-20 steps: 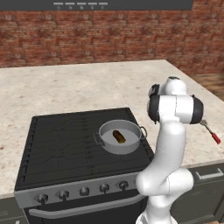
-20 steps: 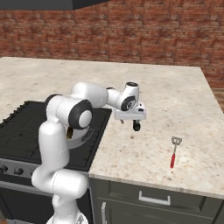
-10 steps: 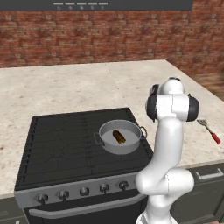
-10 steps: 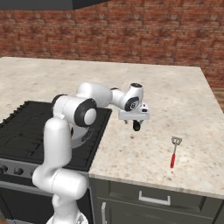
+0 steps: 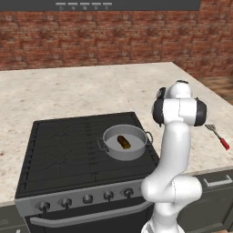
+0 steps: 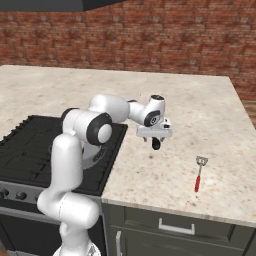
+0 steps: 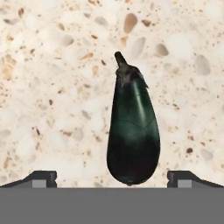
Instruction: Put the sweet potato and eggplant in the pot. Retrieve the spatula and lightly stir the vegetables in the pot.
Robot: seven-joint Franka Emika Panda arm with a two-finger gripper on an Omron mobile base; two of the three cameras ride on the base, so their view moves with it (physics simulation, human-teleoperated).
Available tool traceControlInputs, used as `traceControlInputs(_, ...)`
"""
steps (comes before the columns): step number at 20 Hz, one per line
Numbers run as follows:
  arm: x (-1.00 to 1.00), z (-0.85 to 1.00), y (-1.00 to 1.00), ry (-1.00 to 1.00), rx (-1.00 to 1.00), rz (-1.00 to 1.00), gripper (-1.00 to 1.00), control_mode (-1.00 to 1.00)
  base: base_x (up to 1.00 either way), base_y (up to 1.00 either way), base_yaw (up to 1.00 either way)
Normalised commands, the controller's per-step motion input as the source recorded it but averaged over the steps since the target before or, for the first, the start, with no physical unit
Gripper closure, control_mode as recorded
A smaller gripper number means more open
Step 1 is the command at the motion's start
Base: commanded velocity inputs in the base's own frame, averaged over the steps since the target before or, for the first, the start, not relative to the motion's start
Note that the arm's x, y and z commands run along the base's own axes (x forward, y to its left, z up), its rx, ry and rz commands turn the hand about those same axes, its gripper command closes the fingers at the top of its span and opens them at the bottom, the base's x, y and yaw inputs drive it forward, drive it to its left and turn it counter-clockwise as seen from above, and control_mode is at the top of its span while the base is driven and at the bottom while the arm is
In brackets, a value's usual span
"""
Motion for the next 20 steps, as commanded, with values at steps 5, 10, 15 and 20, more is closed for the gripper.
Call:
traceControlInputs(5, 0.01, -0.19, 0.0, 0.0, 0.0, 0.0, -1.0, -1.0, 0.0, 0.0, 0.0)
traceControlInputs(10, 0.05, -0.09, -0.01, 0.0, 0.0, 0.0, -1.0, -1.0, 0.0, 0.0, 0.0)
traceControlInputs(15, 0.1, 0.0, -0.06, 0.0, 0.0, 0.0, -1.0, -1.0, 0.0, 0.0, 0.0)
traceControlInputs(20, 0.2, 0.0, -0.16, 0.0, 0.0, 0.0, -1.0, -1.0, 0.0, 0.0, 0.0)
